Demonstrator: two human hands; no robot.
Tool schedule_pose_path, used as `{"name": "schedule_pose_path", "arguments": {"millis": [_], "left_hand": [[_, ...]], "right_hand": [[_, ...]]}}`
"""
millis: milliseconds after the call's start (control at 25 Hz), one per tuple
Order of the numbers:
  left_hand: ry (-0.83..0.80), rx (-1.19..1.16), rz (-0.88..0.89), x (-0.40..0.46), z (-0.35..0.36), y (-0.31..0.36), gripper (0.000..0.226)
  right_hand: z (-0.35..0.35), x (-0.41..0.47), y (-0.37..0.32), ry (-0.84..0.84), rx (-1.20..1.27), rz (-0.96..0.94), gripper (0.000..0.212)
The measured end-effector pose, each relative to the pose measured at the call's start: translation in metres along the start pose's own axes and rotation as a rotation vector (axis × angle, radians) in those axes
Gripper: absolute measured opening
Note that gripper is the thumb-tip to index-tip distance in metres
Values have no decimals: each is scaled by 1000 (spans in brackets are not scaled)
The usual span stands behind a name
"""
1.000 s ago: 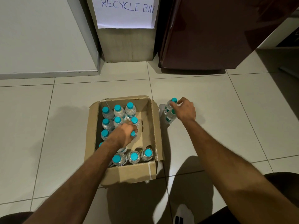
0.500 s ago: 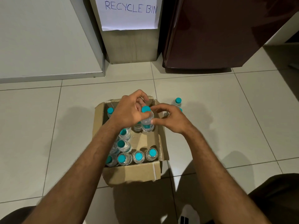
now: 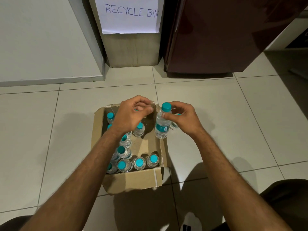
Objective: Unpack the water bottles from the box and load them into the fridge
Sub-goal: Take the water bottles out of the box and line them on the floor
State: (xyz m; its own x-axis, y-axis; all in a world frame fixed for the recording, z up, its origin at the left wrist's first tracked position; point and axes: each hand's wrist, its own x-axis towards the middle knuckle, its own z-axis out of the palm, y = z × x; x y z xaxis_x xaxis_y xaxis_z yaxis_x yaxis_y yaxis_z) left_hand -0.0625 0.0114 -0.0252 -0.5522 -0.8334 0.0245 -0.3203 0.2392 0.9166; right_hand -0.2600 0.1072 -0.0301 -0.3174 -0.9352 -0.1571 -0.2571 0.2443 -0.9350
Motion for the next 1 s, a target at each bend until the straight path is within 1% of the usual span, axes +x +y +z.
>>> {"name": "schedule_pose_path", "arguments": {"millis": [80,200,280,360,440,520,640,760,1000], "left_hand": [[7,68,-37,0,-1,-23,21],[-40,231,-110,-6,9,-55,27],[-114,403,-168,-10,19,-70,34],[-181,519,-217,-14,26,-82,37],[-215,562,-247,-15,29,-90,37],[-226,587,-249,-15,31,-95,38],[-236,609,-212,-13,35,-98,37],[-230,603,-227,-13,39,-99,35],[-180,562,-282,-17,41,-102,32]], "right_hand": [[-16,-1,3,50,-10,11,29],[-40,1,12,98,-103,52,27],[-49,2,22,124,-262,104,29],[-51,3,36,122,-500,161,35],[-49,2,50,108,-667,248,41],[-43,-1,65,102,-752,338,46],[-34,-3,88,108,-817,416,48],[-26,-3,105,128,-816,462,48],[-13,2,118,166,-782,458,47]]}}
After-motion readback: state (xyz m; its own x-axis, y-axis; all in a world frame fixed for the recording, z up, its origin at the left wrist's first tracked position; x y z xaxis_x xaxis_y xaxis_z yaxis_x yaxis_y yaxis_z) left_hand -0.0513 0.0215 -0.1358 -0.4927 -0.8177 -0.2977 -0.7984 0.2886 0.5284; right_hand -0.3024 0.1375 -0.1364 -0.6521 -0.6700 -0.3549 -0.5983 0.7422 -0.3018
